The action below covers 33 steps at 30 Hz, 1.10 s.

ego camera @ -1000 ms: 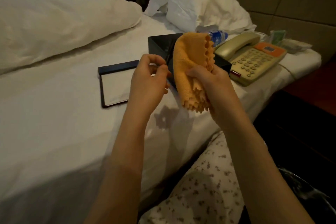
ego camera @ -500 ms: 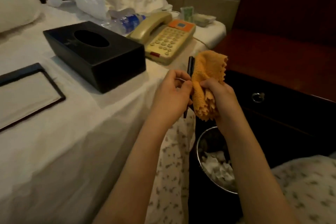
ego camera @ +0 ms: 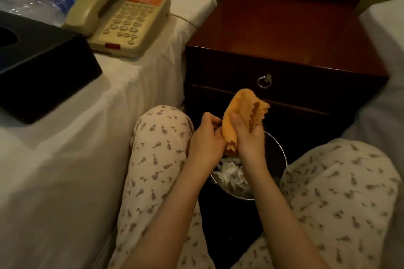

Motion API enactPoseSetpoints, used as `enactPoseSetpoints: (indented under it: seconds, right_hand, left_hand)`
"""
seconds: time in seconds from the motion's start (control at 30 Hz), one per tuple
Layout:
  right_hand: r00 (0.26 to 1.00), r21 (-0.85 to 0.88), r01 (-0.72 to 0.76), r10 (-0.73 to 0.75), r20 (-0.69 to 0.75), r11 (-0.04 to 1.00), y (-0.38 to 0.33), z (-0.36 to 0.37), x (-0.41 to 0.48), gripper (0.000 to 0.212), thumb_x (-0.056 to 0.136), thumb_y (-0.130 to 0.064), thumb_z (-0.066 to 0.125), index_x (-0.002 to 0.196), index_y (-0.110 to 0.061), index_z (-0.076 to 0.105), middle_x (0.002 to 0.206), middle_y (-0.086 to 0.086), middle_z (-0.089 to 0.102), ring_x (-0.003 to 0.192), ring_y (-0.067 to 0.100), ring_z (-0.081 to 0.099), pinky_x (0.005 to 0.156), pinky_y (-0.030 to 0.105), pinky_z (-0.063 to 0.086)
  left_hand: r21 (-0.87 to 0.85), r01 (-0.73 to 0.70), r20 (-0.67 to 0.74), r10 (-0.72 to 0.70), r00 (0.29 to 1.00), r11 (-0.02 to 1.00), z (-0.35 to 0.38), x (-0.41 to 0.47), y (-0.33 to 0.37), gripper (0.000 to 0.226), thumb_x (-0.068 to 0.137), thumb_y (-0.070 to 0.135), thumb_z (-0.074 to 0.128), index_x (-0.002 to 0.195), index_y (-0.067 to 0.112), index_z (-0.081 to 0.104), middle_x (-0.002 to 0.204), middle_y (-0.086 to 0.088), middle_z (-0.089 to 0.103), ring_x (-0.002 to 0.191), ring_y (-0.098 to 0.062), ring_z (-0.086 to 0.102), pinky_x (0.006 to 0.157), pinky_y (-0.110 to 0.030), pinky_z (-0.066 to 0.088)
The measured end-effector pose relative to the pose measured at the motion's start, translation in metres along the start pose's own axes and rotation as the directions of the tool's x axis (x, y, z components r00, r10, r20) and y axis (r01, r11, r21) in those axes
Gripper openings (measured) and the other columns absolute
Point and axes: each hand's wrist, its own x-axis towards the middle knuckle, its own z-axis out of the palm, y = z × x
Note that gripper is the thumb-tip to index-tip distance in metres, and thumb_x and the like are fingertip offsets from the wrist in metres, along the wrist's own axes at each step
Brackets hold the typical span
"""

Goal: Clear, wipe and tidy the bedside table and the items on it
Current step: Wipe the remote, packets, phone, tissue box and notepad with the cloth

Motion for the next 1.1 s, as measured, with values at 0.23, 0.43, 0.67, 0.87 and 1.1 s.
enactPoseSetpoints:
  seconds: [0.23, 0.43, 0.67, 0.87, 1.1]
  right_hand:
    - [0.982, -0.163, -0.003, -0.027, -0.186, 0.987, 0.022, -0.019, 0.023, 0.046, 0.094, -0.026, 0.053, 0.138, -0.02, 0.041, 0.122, -0.004, 0.056, 0.109, 0.011, 0.054, 0.093, 0.027, 0.041]
    - [0.962, 0.143, -0.21, 0.231, -0.147, 0.967, 0.019, -0.033, 0.032, 0.031, 0.095, -0.033, 0.05, 0.12, -0.016, 0.052, 0.107, 0.001, 0.063, 0.091, 0.013, 0.062, 0.074, 0.021, 0.053]
    - [0.949, 0.031, -0.287, 0.289, -0.127, 0.957, 0.029, -0.036, 0.032, 0.027, 0.086, -0.03, 0.065, 0.104, -0.01, 0.063, 0.091, 0.002, 0.066, 0.085, 0.018, 0.064, 0.071, 0.027, 0.051]
    - [0.957, -0.043, -0.252, 0.243, -0.156, 0.967, 0.033, -0.036, 0.032, 0.014, 0.087, -0.026, 0.064, 0.094, -0.013, 0.063, 0.082, -0.002, 0.065, 0.075, 0.011, 0.063, 0.064, 0.023, 0.05]
    - [0.963, -0.106, -0.26, 0.25, -0.103, 0.96, 0.036, -0.038, 0.033, 0.032, 0.091, -0.028, 0.058, 0.115, -0.007, 0.062, 0.097, 0.002, 0.067, 0.09, 0.017, 0.064, 0.077, 0.027, 0.052]
  left_hand:
    - [-0.096, 0.033, 0.115, -0.022, 0.993, 0.995, 0.031, 0.022, -0.019, 0.016, 0.095, 0.011, 0.047, 0.083, 0.023, 0.046, 0.082, -0.001, 0.059, 0.079, -0.022, 0.06, 0.074, -0.039, 0.05]
    - [-0.199, 0.086, 0.204, -0.044, 0.978, 0.976, 0.043, 0.033, -0.021, 0.014, 0.097, 0.008, 0.045, 0.089, 0.019, 0.051, 0.079, 0.003, 0.058, 0.077, -0.014, 0.057, 0.074, -0.028, 0.047]
    - [-0.095, 0.009, 0.341, 0.024, 0.94, 0.995, 0.047, 0.033, -0.035, 0.025, 0.087, -0.001, 0.053, 0.078, 0.022, 0.048, 0.073, 0.003, 0.06, 0.072, -0.017, 0.057, 0.067, -0.031, 0.044]
    - [-0.211, 0.039, 0.185, 0.001, 0.983, 0.977, 0.05, 0.031, -0.038, 0.022, 0.087, 0.006, 0.06, 0.087, 0.028, 0.06, 0.087, 0.008, 0.064, 0.082, -0.011, 0.062, 0.071, -0.024, 0.052]
    - [-0.346, 0.119, 0.164, -0.064, 0.984, 0.931, 0.051, 0.03, -0.033, 0.032, 0.088, 0.003, 0.059, 0.105, 0.03, 0.062, 0.084, 0.002, 0.066, 0.071, -0.015, 0.065, 0.062, -0.024, 0.052]
